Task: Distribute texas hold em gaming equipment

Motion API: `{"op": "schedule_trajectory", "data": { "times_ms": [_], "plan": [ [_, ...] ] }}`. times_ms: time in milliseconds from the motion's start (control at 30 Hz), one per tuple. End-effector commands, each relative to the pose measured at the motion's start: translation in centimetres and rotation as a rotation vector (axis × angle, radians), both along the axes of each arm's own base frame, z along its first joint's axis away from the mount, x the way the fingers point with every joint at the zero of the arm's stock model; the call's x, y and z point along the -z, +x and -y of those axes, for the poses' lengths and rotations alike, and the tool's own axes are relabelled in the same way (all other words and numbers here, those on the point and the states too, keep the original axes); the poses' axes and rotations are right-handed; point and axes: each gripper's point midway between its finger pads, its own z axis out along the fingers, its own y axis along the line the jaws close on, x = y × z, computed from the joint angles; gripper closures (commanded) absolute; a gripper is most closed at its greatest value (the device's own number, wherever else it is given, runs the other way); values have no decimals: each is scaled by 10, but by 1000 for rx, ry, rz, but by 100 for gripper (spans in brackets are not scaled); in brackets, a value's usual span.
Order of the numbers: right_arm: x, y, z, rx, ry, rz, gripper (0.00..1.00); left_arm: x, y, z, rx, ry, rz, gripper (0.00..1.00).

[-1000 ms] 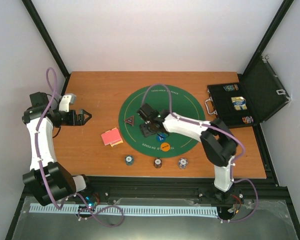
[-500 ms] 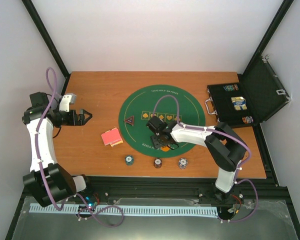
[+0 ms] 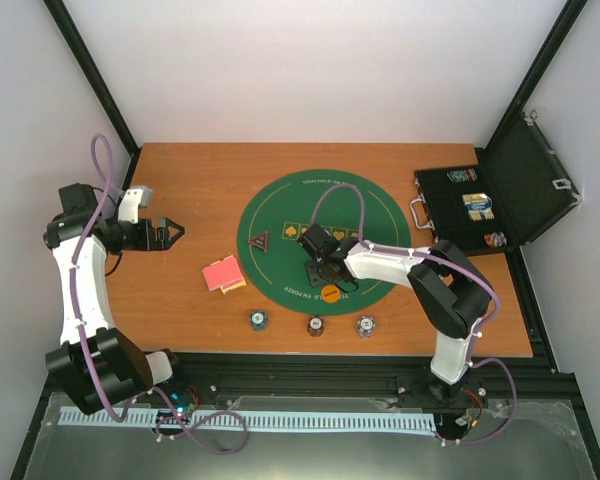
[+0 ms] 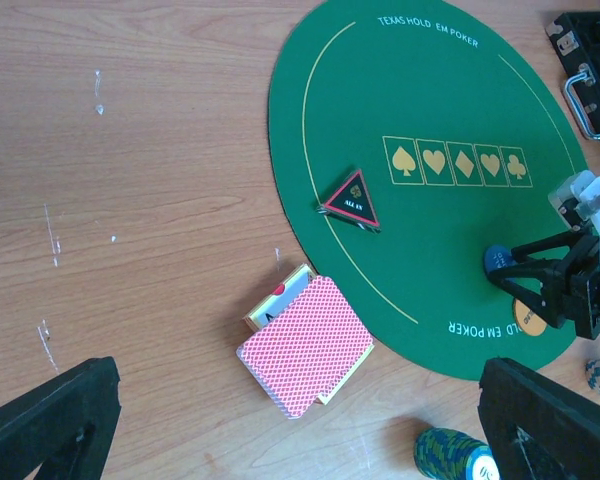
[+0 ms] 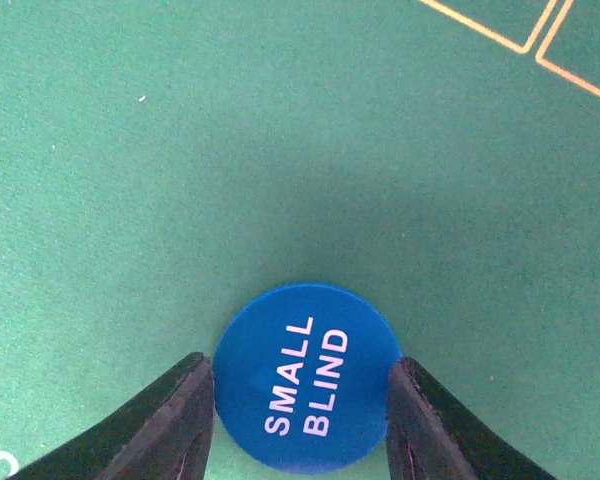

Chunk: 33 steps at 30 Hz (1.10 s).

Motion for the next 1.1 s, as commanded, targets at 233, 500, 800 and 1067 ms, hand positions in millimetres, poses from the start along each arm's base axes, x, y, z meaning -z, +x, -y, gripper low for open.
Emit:
{"op": "schedule_trajectory", "data": {
  "times_ms": [233,500,800,1067],
  "plan": [
    [10,22,17,12,-62,-14,56,-17,2,1,6,6,32,0],
    [-25,19,3,-5,-7,17,23,-19,2,1,13,15,36,0],
    [-3,-19,4,-2,33,-44,26,-23,3,1,9,15,44,0],
    [6,-18,4,8,-4,-41,44,-24,0,3,12,13,46,0]
  ]
}}
